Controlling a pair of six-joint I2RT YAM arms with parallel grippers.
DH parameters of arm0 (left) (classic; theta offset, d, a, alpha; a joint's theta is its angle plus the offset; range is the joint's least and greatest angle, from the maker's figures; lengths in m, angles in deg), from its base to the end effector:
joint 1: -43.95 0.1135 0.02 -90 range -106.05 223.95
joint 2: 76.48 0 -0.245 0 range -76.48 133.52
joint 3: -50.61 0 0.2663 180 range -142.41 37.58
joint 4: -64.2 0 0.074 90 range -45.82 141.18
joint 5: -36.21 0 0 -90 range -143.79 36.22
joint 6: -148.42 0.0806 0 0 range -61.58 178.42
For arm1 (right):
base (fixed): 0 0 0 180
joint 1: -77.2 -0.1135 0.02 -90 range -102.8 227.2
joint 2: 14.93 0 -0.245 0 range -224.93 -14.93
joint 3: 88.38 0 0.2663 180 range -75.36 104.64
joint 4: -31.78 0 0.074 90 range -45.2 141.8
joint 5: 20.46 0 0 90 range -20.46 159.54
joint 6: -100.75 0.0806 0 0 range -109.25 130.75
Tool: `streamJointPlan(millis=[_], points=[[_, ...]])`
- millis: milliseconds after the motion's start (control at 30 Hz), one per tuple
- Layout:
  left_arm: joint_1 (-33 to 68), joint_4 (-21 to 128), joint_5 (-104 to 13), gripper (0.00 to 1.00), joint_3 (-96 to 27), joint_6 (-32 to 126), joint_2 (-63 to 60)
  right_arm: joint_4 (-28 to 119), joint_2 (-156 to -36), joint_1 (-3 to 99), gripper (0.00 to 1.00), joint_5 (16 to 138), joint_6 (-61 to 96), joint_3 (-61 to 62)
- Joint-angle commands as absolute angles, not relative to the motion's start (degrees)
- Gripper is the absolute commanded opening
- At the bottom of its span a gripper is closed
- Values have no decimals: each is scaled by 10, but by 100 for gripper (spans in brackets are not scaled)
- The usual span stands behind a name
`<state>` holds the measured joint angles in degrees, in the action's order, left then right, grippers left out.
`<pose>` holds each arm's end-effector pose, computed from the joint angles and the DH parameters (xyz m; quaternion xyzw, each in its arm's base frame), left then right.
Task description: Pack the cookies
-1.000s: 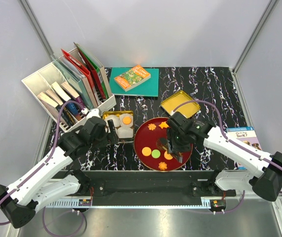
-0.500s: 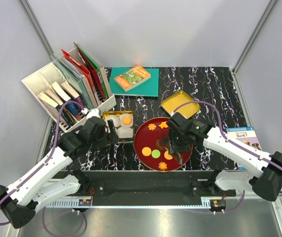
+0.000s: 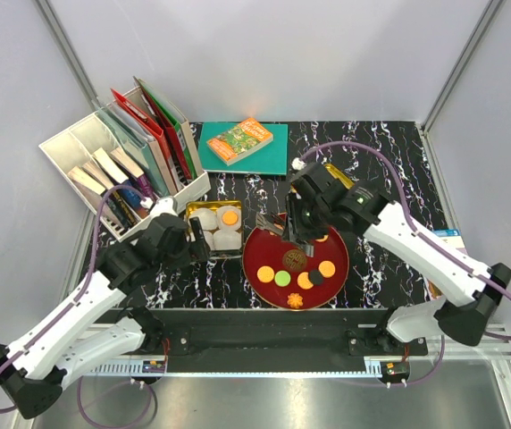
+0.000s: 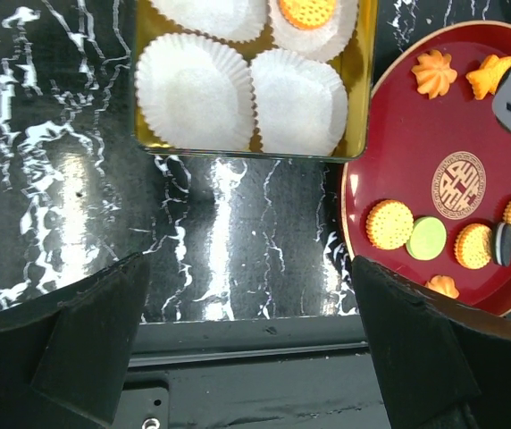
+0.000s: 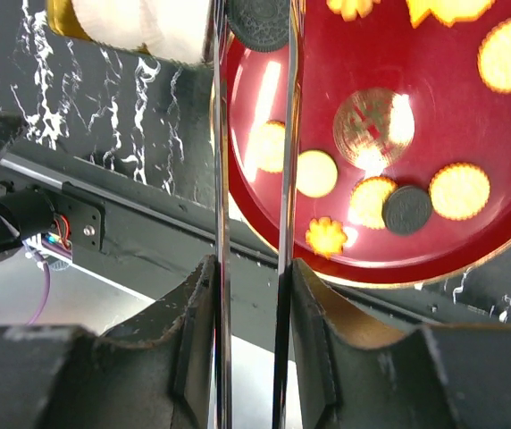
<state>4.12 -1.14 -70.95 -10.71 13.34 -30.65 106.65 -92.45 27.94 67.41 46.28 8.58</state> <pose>0.1713 -0.1119 0.2449 -0.0937 0.9254 -0.1257 0.3450 0.2019 0.2298 0.3141 -0.1086 0.9485 0.1872 0.2314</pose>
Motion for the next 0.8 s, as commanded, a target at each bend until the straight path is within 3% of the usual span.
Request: streamJointPlan(millis=[0,767], points=[[42,-33,-755,99,-138,120,-339,1050,-977,274,33,673,420,162],[42,-114,-795,99,-140,80,-408,1000,-1261,264,32,789,350,399]])
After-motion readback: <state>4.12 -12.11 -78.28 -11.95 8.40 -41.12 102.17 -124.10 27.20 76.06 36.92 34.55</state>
